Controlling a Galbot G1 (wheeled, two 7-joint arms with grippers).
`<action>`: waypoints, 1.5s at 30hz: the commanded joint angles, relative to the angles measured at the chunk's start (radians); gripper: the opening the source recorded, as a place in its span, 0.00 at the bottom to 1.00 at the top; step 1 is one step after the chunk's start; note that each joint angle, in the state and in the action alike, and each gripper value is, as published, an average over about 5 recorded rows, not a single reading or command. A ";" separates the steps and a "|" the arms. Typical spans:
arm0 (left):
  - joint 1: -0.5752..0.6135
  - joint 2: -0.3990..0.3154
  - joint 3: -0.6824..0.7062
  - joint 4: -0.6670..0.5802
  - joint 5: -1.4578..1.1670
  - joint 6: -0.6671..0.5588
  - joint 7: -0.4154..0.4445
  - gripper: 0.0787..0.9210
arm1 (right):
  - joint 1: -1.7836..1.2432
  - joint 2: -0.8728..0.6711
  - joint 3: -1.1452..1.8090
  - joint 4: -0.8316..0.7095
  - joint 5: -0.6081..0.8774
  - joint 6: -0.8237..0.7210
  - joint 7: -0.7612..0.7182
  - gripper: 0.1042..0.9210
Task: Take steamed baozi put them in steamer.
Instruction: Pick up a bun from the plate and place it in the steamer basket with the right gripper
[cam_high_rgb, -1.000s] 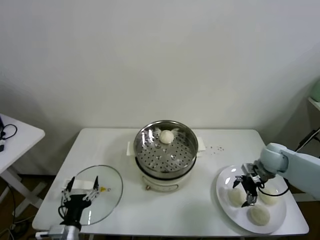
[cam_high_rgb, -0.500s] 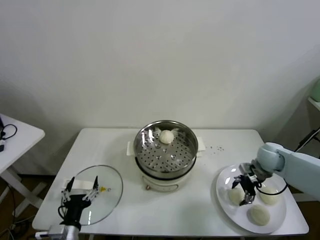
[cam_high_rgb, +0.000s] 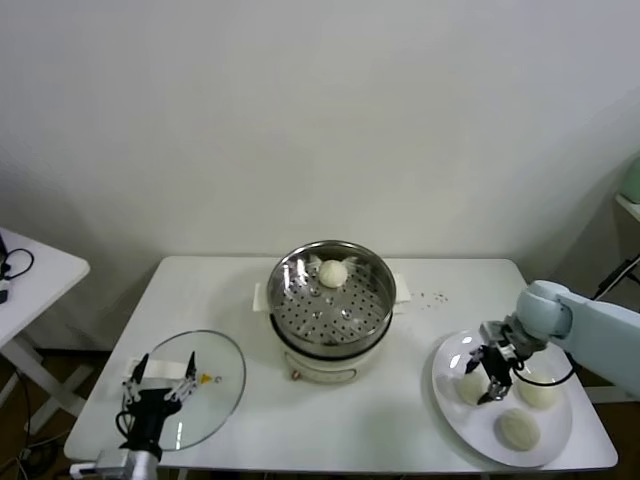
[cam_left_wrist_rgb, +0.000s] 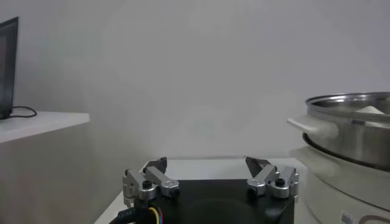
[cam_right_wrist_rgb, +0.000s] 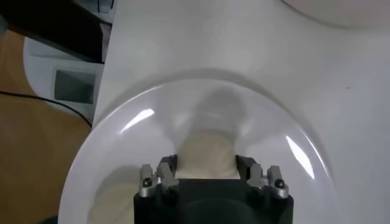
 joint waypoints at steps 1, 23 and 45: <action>0.000 0.001 0.002 -0.004 -0.001 0.001 0.001 0.88 | 0.155 0.003 -0.034 0.001 0.143 -0.022 -0.011 0.65; -0.006 -0.008 0.024 -0.028 0.024 0.008 0.011 0.88 | 0.840 0.354 -0.477 -0.077 0.692 -0.070 -0.042 0.64; -0.005 -0.011 0.025 -0.044 0.059 0.019 0.014 0.88 | 0.468 0.775 -0.283 -0.357 0.594 -0.119 0.016 0.64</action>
